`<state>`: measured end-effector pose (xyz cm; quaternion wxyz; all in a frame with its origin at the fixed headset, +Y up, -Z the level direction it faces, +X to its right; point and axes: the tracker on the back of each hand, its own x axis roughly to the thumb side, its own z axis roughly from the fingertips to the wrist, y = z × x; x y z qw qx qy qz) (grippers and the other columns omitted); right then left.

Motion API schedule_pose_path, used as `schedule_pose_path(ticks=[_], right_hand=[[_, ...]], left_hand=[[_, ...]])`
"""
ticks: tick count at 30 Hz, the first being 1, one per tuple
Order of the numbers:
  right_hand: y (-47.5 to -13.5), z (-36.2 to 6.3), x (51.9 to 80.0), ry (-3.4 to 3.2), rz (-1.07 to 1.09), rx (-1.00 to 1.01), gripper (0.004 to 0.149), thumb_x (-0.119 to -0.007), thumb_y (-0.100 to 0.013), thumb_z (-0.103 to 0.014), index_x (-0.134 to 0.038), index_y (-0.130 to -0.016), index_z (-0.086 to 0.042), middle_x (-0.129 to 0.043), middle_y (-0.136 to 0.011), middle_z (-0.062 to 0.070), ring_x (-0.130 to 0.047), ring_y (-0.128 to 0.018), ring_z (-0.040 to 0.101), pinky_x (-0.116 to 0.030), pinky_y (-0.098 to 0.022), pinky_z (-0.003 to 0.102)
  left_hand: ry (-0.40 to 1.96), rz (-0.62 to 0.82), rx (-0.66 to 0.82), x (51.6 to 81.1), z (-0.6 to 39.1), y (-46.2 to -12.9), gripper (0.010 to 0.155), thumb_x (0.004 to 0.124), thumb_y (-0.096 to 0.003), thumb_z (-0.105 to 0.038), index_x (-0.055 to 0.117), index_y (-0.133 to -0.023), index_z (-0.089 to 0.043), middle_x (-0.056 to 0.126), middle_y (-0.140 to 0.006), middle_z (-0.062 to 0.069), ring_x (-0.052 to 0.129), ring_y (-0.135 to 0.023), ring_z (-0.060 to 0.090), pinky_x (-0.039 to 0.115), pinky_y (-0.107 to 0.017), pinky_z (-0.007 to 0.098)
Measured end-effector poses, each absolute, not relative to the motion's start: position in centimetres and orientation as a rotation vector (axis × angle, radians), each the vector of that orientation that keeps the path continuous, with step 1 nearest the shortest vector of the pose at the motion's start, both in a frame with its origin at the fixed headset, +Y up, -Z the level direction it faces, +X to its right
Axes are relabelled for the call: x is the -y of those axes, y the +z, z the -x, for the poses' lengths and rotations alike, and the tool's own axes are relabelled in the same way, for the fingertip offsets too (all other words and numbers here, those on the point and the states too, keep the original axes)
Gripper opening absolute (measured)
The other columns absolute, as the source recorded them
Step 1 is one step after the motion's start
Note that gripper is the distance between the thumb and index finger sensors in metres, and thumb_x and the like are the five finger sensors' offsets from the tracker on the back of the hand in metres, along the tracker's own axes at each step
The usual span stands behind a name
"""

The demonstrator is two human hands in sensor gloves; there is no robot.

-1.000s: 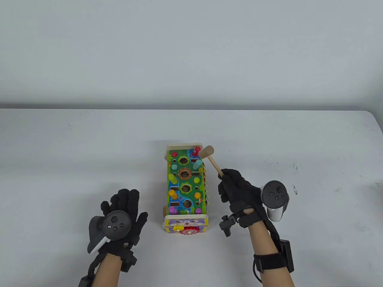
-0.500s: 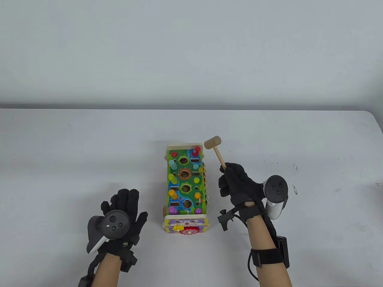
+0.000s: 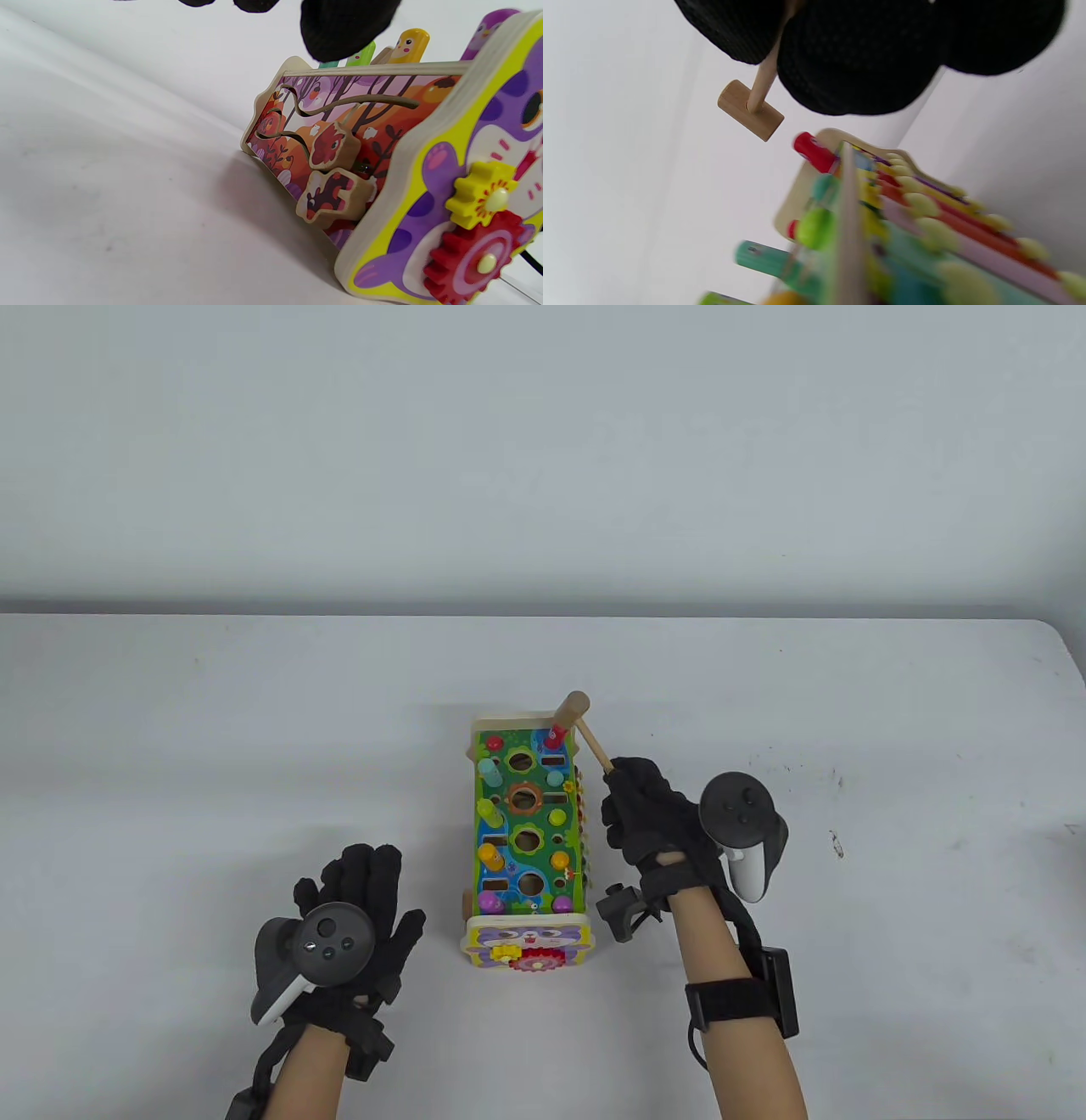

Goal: Whack-a-mole

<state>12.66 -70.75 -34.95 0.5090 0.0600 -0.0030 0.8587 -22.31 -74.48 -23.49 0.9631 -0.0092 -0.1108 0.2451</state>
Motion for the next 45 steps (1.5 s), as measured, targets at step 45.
schedule_pose_path(ticks=[45], right_hand=[[-24.6,-13.2,71.1,1.764,-0.515,-0.049,0.045,-0.064,-0.058,-0.030,-0.076,-0.085,0.005,-0.091,-0.051,0.012,-0.092,-0.022,0.021,-0.077,-0.029,0.049]], left_hand=[[0.852,-0.583,0.407,68.0,20.6,-18.2,0.062,0.069,-0.0539,-0.033,0.060,-0.106,-0.002,0.080,-0.090,0.028,0.095,-0.062,0.043,0.072,-0.050,0.063]])
